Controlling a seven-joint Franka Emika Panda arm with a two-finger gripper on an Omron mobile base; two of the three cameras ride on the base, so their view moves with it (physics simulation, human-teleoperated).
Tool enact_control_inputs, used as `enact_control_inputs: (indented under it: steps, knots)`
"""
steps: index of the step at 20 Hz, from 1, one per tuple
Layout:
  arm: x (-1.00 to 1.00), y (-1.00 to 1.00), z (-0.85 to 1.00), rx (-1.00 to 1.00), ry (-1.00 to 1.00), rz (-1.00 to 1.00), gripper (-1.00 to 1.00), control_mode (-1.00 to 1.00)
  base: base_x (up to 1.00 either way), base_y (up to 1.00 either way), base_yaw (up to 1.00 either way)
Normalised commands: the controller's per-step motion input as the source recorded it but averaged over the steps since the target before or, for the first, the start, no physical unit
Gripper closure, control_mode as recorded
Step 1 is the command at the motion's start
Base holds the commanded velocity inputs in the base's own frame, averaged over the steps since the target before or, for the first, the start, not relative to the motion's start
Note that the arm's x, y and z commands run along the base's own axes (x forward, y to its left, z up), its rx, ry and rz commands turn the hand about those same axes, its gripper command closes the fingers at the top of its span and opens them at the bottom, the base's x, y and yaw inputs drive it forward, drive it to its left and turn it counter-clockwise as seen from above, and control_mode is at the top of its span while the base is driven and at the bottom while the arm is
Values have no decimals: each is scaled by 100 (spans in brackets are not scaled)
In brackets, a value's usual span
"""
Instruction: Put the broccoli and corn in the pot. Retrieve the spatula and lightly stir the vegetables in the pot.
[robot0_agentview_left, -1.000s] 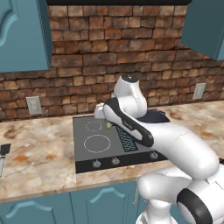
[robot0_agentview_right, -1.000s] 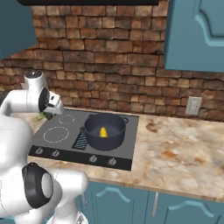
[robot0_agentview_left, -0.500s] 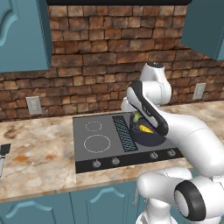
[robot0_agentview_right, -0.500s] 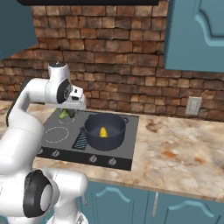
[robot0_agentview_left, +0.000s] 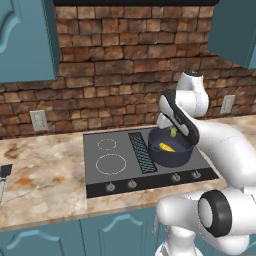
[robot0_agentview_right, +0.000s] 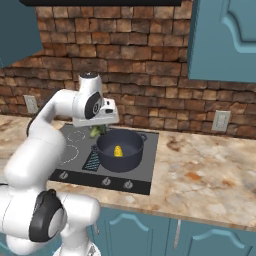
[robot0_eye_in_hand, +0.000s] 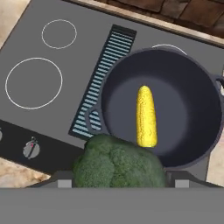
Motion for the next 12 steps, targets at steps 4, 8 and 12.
enact_control_inputs:
  steps: [4, 8, 12]
  knots:
    - [74, -32, -78, 0, 17, 0, 100, -100, 0, 0, 0]
    - [59, 0, -81, 0, 14, 0, 100, -100, 0, 0, 0]
    - [30, -12, -9, 0, 2, 0, 100, -100, 0, 0, 0]
